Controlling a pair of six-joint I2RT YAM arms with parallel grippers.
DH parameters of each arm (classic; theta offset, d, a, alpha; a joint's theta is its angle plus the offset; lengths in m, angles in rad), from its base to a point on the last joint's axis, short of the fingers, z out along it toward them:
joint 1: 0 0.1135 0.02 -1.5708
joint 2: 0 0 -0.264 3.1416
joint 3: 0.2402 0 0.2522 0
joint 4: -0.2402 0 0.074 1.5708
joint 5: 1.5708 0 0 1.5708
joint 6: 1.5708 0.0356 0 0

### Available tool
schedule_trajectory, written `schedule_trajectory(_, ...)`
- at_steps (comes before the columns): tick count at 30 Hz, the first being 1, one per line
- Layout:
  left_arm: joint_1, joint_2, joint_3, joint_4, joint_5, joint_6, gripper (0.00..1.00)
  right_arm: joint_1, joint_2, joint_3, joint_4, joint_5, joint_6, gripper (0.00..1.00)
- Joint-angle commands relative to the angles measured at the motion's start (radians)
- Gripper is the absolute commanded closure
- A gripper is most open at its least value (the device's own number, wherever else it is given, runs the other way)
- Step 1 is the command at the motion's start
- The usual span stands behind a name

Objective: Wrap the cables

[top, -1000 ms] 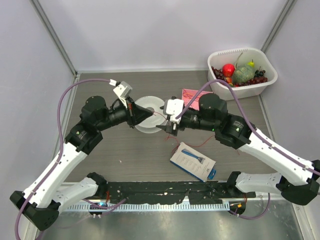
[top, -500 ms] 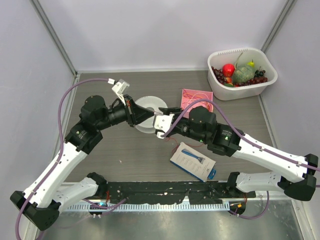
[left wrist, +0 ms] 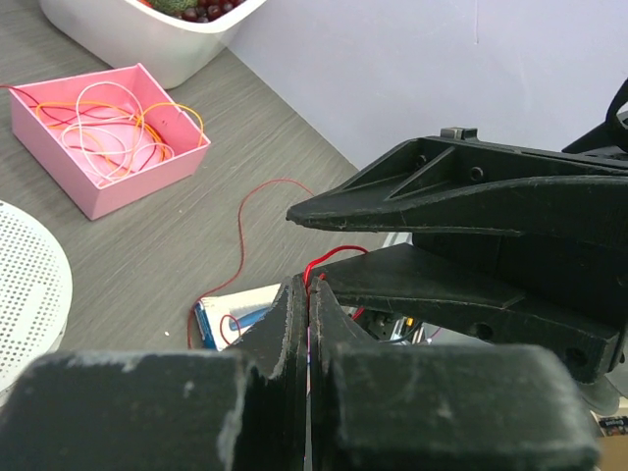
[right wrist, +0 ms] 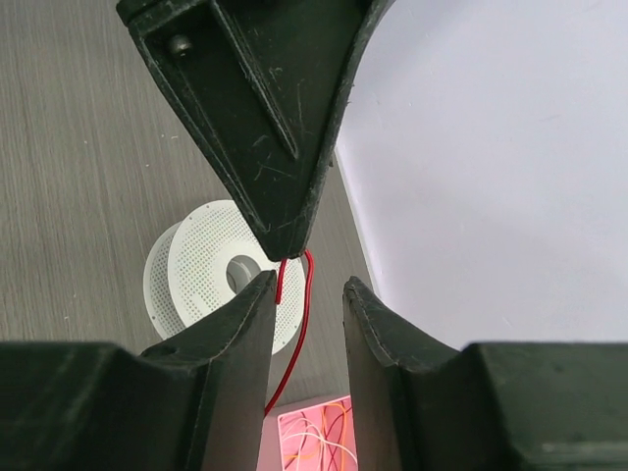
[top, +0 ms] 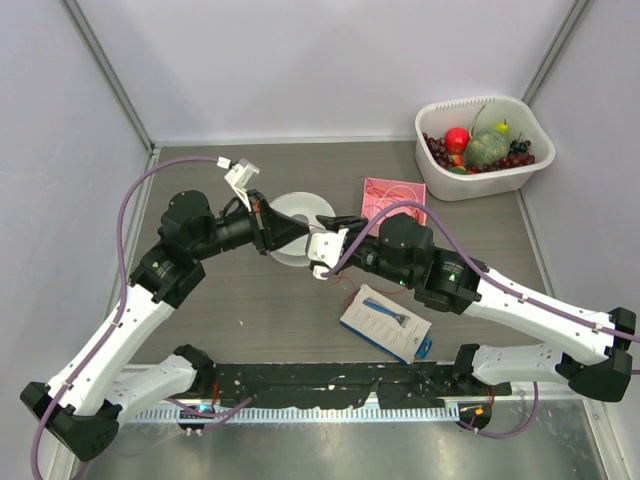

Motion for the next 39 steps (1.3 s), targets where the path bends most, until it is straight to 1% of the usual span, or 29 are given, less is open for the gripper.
schedule_trajectory(1, 0.003, -0.005, 0.021, 0.061, 0.041, -0.006, 1.0, 0.007, -0.015, 0.016, 0.017, -0.02, -0.009, 0.62)
schedule_trajectory(7, 0.003, -0.006, 0.024, 0.064, 0.047, -0.01, 1.0, 0.007, -0.006, 0.021, 0.008, -0.027, -0.015, 0.64)
schedule_trajectory(13, 0.003, -0.003, 0.024, 0.07, 0.056, -0.021, 1.0, 0.007, -0.005, 0.022, 0.011, -0.03, -0.019, 0.71)
schedule_trajectory(15, 0.003, -0.002, 0.026, 0.072, 0.057, -0.026, 1.0, 0.008, -0.002, 0.024, 0.01, -0.028, -0.022, 0.75)
schedule_trajectory(18, 0.003, 0.0, 0.026, 0.073, 0.059, -0.033, 1.0, 0.007, 0.003, 0.024, 0.014, -0.02, -0.026, 0.76)
schedule_trajectory(20, 0.003, 0.001, 0.027, 0.078, 0.061, -0.036, 1.0, 0.007, 0.002, 0.022, 0.019, -0.02, -0.026, 0.81)
schedule_trajectory(21, 0.003, 0.004, 0.024, 0.081, 0.062, -0.041, 1.0, 0.007, 0.002, 0.024, 0.019, -0.02, -0.027, 0.86)
schedule_trajectory(22, 0.003, 0.006, 0.024, 0.081, 0.062, -0.043, 1.0, 0.007, 0.002, 0.024, 0.019, -0.02, -0.027, 0.89)
schedule_trajectory(23, 0.004, 0.006, 0.024, 0.081, 0.062, -0.043, 1.0, 0.008, 0.0, 0.024, 0.02, -0.02, -0.026, 0.97)
schedule_trajectory(24, 0.003, 0.004, 0.023, 0.081, 0.062, -0.044, 1.0, 0.007, -0.002, 0.024, 0.019, -0.022, -0.023, 0.99)
schedule_trajectory(27, 0.003, 0.004, 0.015, 0.078, 0.061, -0.04, 1.0, 0.007, -0.006, 0.019, 0.016, -0.022, -0.01, 0.99)
schedule_trajectory(28, 0.007, 0.003, 0.017, 0.069, 0.053, -0.032, 0.95, 0.005, -0.009, 0.021, 0.013, -0.019, 0.005, 0.99)
schedule_trajectory(29, 0.015, 0.0, 0.018, 0.056, 0.048, -0.02, 0.79, 0.005, -0.009, 0.021, 0.01, -0.013, 0.014, 0.99)
schedule_trajectory(30, 0.03, -0.003, 0.023, 0.046, 0.048, -0.003, 0.6, 0.002, -0.012, 0.022, 0.005, -0.001, 0.033, 0.99)
schedule_trajectory(32, 0.087, -0.008, 0.032, 0.023, 0.041, 0.017, 0.44, -0.018, -0.018, 0.018, 0.005, 0.01, 0.065, 0.99)
schedule_trajectory(35, 0.234, 0.01, 0.029, 0.009, 0.1, -0.021, 0.29, -0.064, -0.028, 0.014, 0.016, 0.044, 0.125, 0.99)
schedule_trajectory(38, 0.375, 0.079, 0.018, -0.052, 0.16, -0.036, 0.25, -0.178, -0.02, 0.028, 0.057, 0.062, 0.23, 0.99)
schedule_trajectory(39, 0.417, 0.128, 0.014, -0.079, 0.182, -0.03, 0.24, -0.206, -0.012, 0.04, 0.065, 0.078, 0.256, 0.99)
